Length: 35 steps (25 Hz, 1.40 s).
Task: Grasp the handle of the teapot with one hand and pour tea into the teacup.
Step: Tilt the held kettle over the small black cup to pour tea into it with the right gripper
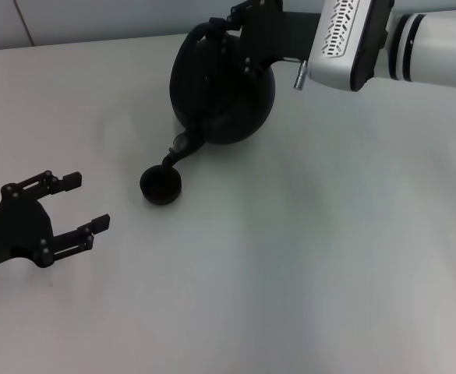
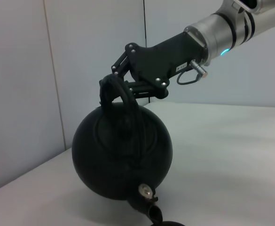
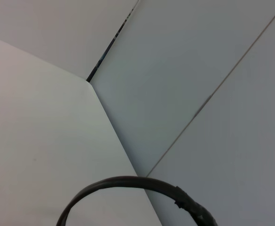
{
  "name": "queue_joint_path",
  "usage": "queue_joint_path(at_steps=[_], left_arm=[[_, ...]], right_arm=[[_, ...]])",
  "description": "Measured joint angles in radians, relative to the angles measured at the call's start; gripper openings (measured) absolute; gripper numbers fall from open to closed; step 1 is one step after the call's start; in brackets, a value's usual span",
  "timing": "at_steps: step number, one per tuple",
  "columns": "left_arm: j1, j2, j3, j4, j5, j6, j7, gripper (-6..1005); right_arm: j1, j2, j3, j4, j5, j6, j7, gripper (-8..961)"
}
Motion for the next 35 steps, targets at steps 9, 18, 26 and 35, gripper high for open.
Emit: queue_joint_path(at_steps=[9, 18, 26, 35], left_arm=[[0.0, 0.0, 0.0, 0.0, 0.0, -0.004, -0.001, 752], [-0.001, 0.0, 0.0, 0.0, -0.002, -0.007, 0.0, 752], [-0.002, 0.0, 0.0, 0.0, -0.003, -0.007, 0.0, 752], [-0.005, 0.0, -0.001, 0.0, -0.003, -0.013, -0.002, 752]], right_arm=[[-0.001, 0.0, -0.018, -0.005, 0.011, -0.001, 0.0, 95], [-0.003, 0.0, -0.024, -0.012, 0.014, -0.001, 0.0, 94], [-0.003, 0.0, -0.024, -0.019, 0.014, -0.001, 0.0, 94], [-0.017, 0.0, -0.086, -0.054, 0.014, 0.011, 0.022, 94]])
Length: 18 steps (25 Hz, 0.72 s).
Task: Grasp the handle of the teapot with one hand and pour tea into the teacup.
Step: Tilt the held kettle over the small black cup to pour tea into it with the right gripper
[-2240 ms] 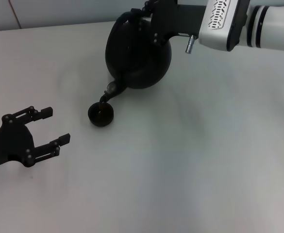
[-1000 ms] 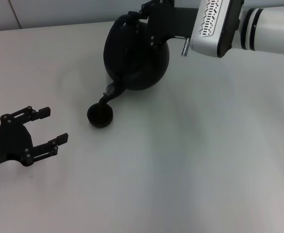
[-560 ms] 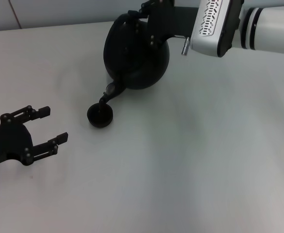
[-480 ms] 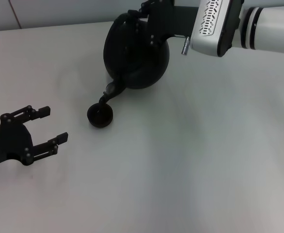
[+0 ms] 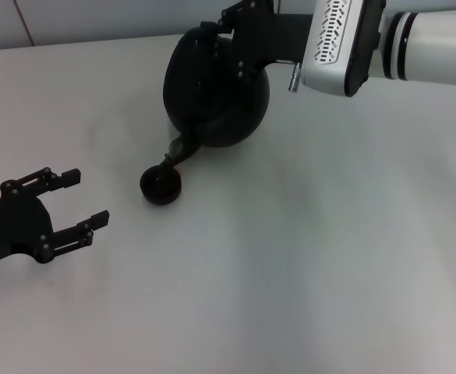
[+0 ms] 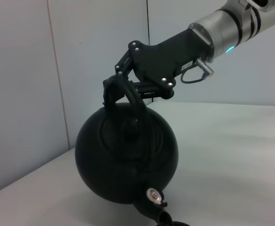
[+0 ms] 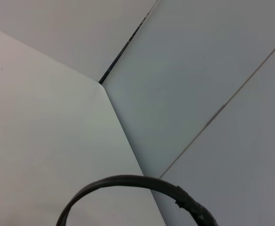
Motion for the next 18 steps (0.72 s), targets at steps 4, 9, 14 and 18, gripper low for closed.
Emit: queue_joint_path(at_steps=[4, 9, 14, 18], left_arm=[[-0.001, -0.001, 0.0, -0.001, 0.0, -0.006, 0.0, 752], [-0.005, -0.001, 0.001, -0.013, 0.0, -0.015, 0.004, 752], [-0.005, 0.0, 0.001, -0.014, 0.0, -0.02, 0.004, 752], [-0.005, 0.0, 0.001, -0.014, 0.0, -0.02, 0.004, 752]], right_arm=[[-0.021, 0.0, -0.028, -0.047, 0.001, 0.001, 0.028, 93], [-0.033, 0.0, -0.042, -0.062, 0.001, 0.008, 0.031, 93], [-0.033, 0.0, -0.043, -0.063, 0.001, 0.009, 0.031, 93], [-0.034, 0.0, -0.043, -0.063, 0.001, 0.009, 0.031, 93]])
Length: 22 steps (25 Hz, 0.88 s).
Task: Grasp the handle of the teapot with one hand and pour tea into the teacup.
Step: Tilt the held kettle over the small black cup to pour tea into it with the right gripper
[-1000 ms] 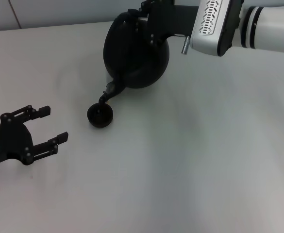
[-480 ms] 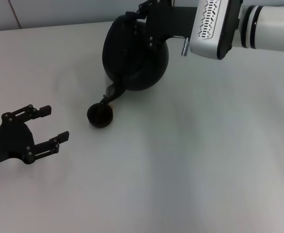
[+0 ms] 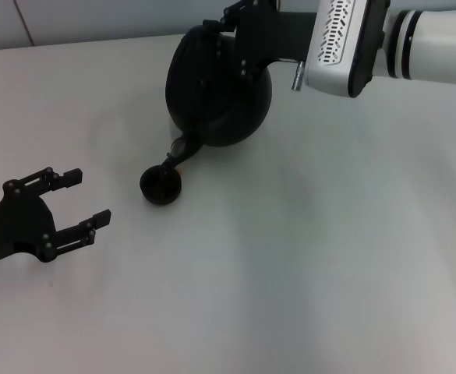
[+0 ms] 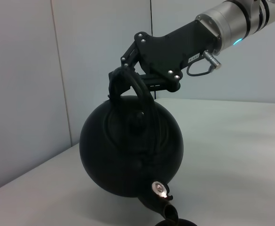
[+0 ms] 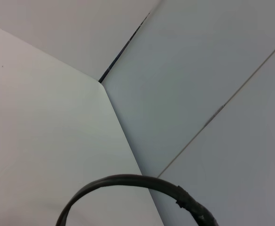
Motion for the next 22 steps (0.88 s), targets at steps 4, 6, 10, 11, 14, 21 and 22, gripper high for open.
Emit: queue_joint_path(at_steps=[4, 6, 10, 11, 14, 21, 22], left_arm=[[0.0, 0.0, 0.0, 0.0, 0.0, 0.0, 0.0, 752], [0.0, 0.0, 0.0, 0.0, 0.0, 0.0, 0.0, 752], [0.0, 0.0, 0.0, 0.0, 0.0, 0.0, 0.0, 752], [0.0, 0.0, 0.0, 0.0, 0.0, 0.0, -0.001, 752], [0.0, 0.0, 0.0, 0.0, 0.0, 0.0, -0.001, 752], [0.0, -0.001, -0.002, 0.0, 0.0, 0.0, -0.001, 752], [0.0, -0.001, -0.002, 0.0, 0.0, 0.0, -0.001, 752]], right_arm=[[-0.003, 0.0, 0.0, -0.006, 0.0, 0.0, 0.0, 93], [-0.003, 0.0, -0.001, -0.007, 0.0, 0.0, 0.0, 93], [-0.004, 0.0, -0.001, -0.008, 0.0, 0.0, 0.0, 93], [-0.004, 0.0, -0.001, -0.008, 0.0, 0.0, 0.0, 93], [-0.004, 0.0, -0.002, -0.009, 0.0, 0.0, 0.0, 93], [-0.004, 0.0, -0.002, -0.012, 0.0, 0.0, 0.0, 92], [-0.004, 0.0, -0.002, -0.012, 0.0, 0.0, 0.0, 92]])
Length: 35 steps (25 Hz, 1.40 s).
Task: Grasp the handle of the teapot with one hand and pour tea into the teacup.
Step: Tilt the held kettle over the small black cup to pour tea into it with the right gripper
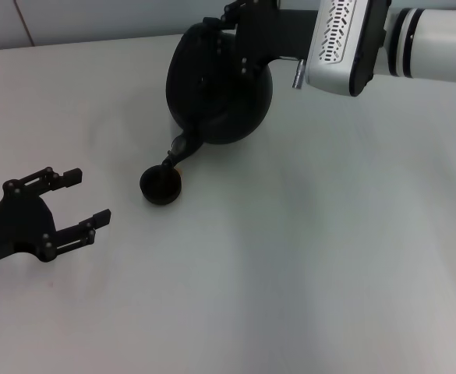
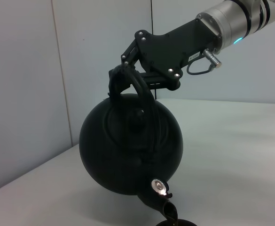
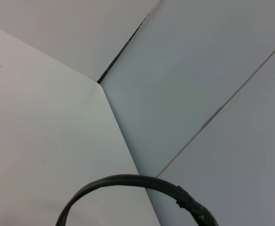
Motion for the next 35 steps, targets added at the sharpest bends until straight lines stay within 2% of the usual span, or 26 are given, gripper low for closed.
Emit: queue_joint_path(at_steps=[8, 24, 27, 35], left_arm=[[0.0, -0.001, -0.003, 0.0, 0.0, 0.0, 0.002, 752], [0.0, -0.001, -0.002, 0.0, 0.0, 0.0, 0.002, 752], [0.0, -0.001, -0.001, 0.0, 0.0, 0.0, 0.002, 752], [0.0, -0.001, -0.002, 0.0, -0.001, 0.0, 0.002, 752]], right_arm=[[-0.004, 0.0, 0.0, 0.001, 0.016, 0.0, 0.0, 92], [-0.038, -0.001, -0.017, 0.05, 0.215, -0.006, 0.0, 93], [-0.058, -0.001, -0.023, 0.063, 0.317, -0.007, 0.002, 93], [-0.112, -0.003, -0.012, 0.065, 0.467, -0.001, 0.051, 92]])
